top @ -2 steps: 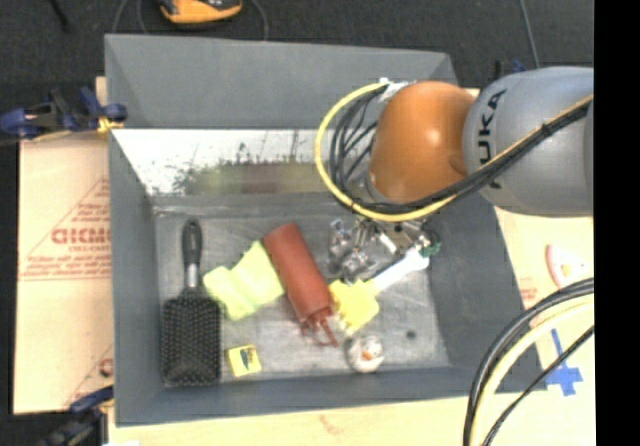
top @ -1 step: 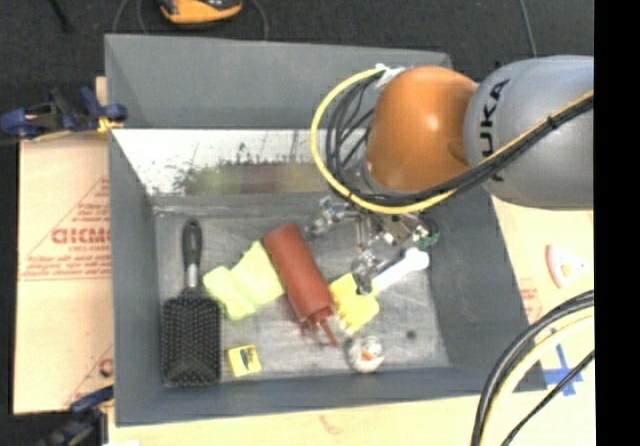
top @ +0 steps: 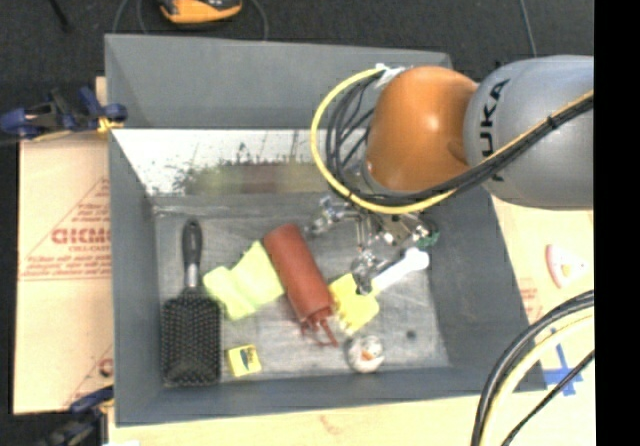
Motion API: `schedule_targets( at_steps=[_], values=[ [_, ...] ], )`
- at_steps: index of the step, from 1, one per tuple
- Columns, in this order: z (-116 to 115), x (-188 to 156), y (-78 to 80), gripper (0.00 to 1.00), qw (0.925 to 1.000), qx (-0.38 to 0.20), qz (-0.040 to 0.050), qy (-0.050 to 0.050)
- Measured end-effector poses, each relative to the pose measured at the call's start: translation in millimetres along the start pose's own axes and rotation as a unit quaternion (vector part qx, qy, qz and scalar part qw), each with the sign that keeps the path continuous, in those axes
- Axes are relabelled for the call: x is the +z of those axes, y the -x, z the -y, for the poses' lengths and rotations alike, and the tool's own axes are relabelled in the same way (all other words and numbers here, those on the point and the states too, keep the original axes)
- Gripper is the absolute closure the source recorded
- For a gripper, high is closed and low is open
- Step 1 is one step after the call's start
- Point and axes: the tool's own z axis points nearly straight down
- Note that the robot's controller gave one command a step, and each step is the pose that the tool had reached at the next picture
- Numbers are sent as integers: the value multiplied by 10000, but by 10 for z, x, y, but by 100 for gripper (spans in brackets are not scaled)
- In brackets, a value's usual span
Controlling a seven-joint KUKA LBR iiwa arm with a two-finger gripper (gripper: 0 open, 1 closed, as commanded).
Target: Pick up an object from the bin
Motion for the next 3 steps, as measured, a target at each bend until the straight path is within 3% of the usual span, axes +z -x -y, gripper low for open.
schedule_targets(
  at_steps=[1,2,3],
  values=[
    [-68,641,-350,100,9959,-901,24,-43],
    [-68,642,-350,100,9959,-902,24,-43],
    [-80,-615,-416,100,9947,-1033,-2,-1]
  ],
)
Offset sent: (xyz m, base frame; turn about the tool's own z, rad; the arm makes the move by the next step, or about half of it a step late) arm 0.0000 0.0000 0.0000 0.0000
